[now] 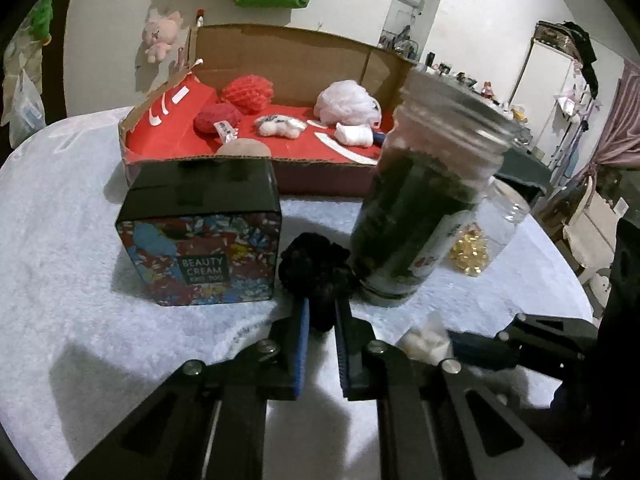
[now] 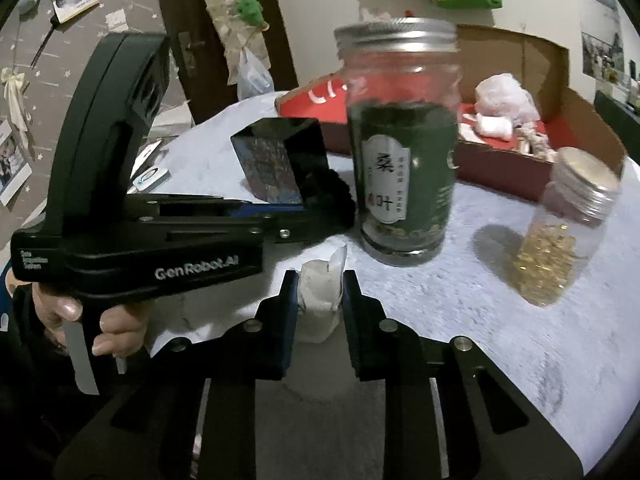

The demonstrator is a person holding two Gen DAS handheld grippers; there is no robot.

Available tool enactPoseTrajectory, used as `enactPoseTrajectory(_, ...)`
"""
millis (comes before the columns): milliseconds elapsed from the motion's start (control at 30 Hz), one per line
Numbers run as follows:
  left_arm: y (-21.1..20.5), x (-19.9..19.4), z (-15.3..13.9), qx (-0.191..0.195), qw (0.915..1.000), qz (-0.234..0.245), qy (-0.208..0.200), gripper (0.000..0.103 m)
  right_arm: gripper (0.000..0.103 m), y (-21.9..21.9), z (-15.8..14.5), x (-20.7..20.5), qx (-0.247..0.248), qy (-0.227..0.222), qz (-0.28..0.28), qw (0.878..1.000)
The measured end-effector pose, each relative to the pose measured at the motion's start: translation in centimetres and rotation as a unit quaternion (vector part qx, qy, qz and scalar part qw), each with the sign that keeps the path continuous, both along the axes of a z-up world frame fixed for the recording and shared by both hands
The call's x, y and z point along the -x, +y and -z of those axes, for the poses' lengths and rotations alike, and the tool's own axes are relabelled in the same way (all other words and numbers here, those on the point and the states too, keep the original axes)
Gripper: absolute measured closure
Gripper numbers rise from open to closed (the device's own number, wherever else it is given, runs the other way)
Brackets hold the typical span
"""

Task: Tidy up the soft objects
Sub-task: 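Grasp the black pom-pom with the left tool while the right tool grasps the white cloth, then lift the pom-pom and cloth and carry both toward the red box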

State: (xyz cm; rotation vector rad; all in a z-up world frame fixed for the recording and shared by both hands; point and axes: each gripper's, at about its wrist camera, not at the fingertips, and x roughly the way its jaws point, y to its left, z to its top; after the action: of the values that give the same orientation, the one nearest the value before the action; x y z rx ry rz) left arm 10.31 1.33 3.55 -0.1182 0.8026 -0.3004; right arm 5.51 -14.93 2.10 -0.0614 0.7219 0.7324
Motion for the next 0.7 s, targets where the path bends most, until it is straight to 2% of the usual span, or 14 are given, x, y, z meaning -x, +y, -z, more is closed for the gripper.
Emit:
enactPoseTrajectory(400,-0.4,3.5,-0.9,0.005,0.9986,0.051,-0.012,0.091,0.085,-4.1,-1.2,1.7,-0.018,-0.010,0.078,0.997)
enactPoseTrajectory(700,-0.7,4.7,0.2,-0.010,0.9975,0.069,-0.011,0.089,0.085,-5.3,0.2,2.5,-0.009,0.002,0.125,0.992)
